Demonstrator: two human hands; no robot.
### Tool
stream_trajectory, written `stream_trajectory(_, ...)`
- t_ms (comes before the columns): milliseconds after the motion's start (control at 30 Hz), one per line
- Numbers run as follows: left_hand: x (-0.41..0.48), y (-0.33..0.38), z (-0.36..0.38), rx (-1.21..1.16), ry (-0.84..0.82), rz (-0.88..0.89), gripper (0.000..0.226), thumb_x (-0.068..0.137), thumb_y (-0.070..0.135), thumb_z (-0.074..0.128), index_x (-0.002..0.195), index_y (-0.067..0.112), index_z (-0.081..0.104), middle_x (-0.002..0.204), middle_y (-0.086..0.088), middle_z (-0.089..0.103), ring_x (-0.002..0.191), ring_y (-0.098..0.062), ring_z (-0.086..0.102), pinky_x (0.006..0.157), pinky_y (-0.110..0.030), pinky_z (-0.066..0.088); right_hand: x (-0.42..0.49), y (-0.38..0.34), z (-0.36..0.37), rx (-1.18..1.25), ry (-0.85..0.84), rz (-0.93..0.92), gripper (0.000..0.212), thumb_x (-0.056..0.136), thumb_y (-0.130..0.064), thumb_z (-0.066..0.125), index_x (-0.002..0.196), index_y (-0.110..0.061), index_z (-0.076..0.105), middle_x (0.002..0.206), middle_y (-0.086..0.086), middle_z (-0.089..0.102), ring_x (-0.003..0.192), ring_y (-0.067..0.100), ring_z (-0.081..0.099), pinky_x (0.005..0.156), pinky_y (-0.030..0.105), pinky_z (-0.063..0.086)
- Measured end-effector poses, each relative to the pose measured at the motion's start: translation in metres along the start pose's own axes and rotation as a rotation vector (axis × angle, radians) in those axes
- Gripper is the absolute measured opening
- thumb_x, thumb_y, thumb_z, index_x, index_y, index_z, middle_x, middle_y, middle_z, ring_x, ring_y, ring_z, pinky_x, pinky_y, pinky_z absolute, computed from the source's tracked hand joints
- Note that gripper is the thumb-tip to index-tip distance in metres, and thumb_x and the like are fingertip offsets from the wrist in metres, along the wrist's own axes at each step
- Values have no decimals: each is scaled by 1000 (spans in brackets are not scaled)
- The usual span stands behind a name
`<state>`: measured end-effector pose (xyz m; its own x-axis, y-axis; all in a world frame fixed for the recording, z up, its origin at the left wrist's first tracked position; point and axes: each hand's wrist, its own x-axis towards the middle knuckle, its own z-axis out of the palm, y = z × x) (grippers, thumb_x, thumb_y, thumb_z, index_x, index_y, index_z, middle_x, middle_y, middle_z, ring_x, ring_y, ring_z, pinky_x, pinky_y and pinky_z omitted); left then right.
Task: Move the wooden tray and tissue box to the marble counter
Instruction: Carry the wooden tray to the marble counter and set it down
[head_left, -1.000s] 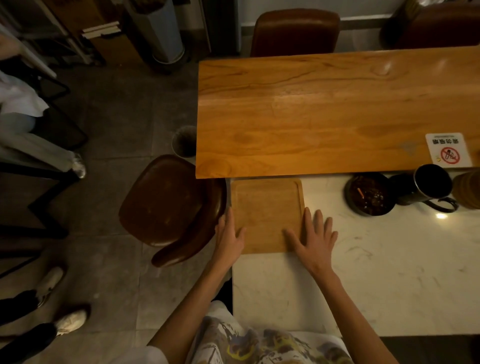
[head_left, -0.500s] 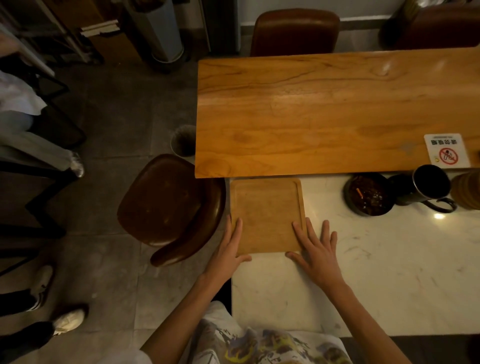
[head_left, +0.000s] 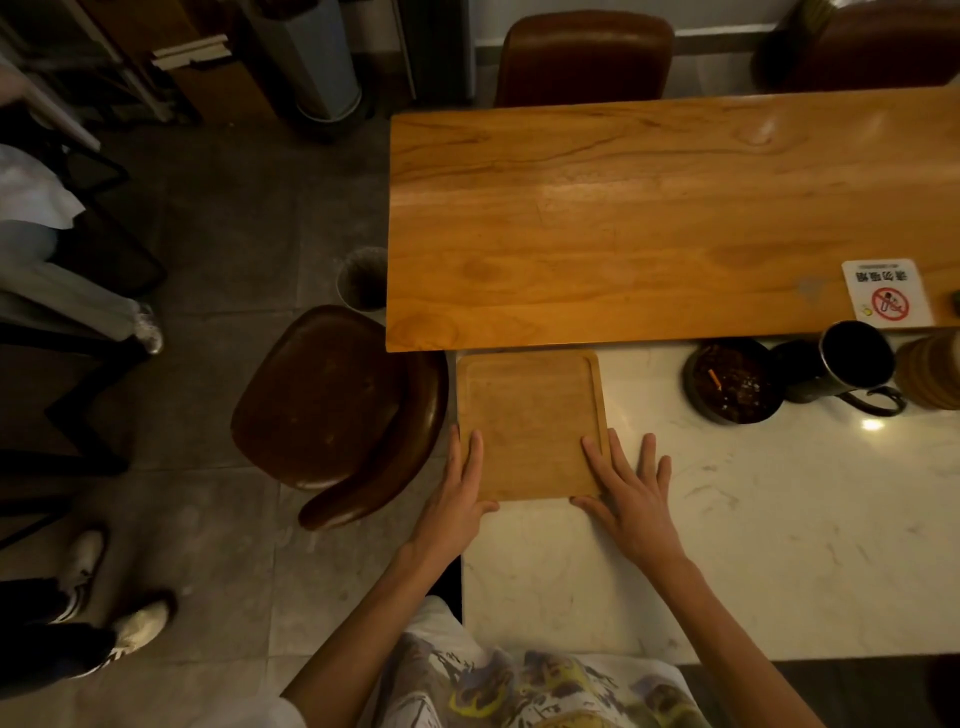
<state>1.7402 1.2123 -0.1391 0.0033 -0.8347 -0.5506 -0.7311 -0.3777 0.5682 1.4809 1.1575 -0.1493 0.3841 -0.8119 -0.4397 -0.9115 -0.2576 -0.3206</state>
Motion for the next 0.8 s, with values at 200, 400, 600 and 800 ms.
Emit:
stream_trajectory(200, 0, 0, 0, 17, 24, 0, 103, 96, 27, 63, 154, 26, -22, 163, -5, -30, 155, -26, 1, 117, -39, 32, 1, -1, -1, -2, -7, 10, 83, 87, -82, 11, 158, -42, -1, 167, 4, 4, 149, 49, -14, 118, 68, -2)
stream_trajectory(400, -1, 0, 1, 25, 35, 5, 101, 96, 25, 62, 155, 26, -20, 164, -6, -28, 155, -27, 3, 115, -40, 34, 1, 0, 0, -2, -11, 14, 83, 88, -80, 15, 159, -40, 2, 168, 7, 8, 150, 50, -12, 118, 69, -1)
stream_trajectory(600, 1, 1, 2, 29, 52, -12, 104, 97, 21, 61, 152, 30, -26, 163, -5, -28, 154, -27, 5, 115, -38, 34, 1, 0, 2, -5, -2, 16, 80, 90, -77, 20, 159, -43, -1, 168, 6, 8, 150, 51, -11, 118, 69, 1)
stream_trajectory(800, 0, 0, 2, 51, 75, -6, 103, 97, 20, 62, 154, 27, -23, 165, -6, -24, 153, -27, 14, 105, -33, 43, 1, -1, 1, -10, 5, 20, 79, 90, -76, 20, 158, -43, -4, 168, 4, 5, 150, 51, -11, 118, 69, 0)
